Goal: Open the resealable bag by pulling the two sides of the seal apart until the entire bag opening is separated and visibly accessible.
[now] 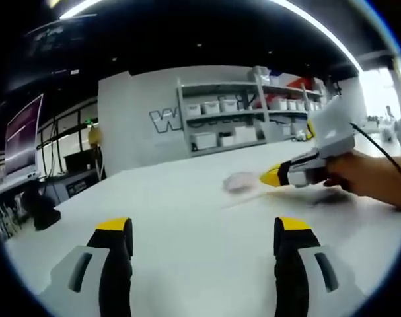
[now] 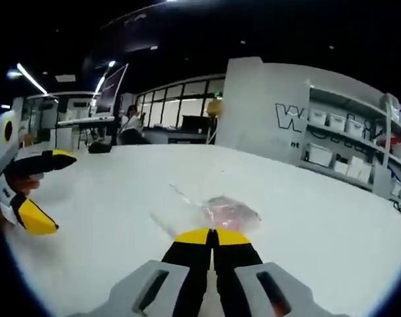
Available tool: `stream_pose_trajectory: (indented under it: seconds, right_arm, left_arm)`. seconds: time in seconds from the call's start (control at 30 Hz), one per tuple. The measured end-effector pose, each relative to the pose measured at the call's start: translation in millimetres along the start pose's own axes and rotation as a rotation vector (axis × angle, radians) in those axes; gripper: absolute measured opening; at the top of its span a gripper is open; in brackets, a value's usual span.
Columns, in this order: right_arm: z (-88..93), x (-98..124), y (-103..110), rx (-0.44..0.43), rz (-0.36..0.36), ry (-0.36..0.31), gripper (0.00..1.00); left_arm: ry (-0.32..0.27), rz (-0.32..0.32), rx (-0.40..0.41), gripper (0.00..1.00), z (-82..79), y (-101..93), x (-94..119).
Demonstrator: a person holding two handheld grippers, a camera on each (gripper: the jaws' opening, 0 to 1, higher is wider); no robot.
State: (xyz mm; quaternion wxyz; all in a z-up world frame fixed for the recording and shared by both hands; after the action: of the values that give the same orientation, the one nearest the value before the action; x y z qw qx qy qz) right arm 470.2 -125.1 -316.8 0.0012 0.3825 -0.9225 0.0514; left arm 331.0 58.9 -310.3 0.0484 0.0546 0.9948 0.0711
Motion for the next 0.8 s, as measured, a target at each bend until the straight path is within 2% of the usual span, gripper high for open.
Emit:
stream_pose_trajectory:
  seconds: [0.13, 0.3, 0.8]
  right_arm:
    - [-7.0, -4.9, -8.4, -0.12, 0.003, -0.037, 0.0]
    - [-18.9, -10.8, -17.8, -0.202, 0.009, -0.072, 0.0]
    - [-39.3, -31.4, -30.1, -0.28, 0.037, -0.108, 0.0]
  left_arm:
    - [-0.001, 0.008, 0.002, 0.88, 1.7, -1.1, -0.6]
    - [0.003, 0.011, 0.004, 0.88, 4.2, -0.9, -1.2]
    - [0.026, 0.02, -0.004, 0.86, 7.4, 1.0, -0.8]
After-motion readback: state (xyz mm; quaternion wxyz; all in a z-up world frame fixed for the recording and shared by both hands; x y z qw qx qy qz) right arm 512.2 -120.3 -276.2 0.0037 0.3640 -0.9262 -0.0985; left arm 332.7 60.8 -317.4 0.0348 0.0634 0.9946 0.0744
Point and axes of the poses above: the point that each gripper's makers call its tool centre point, and the gripper's own axes: x roughly backward along the fingers, y roughly to its left, z roughly out of its underside, the point moved 9 cm from there along x, roughly backward along the fingers, and after that the axes turned 11 degrees about -y, right-handed, at the moved point
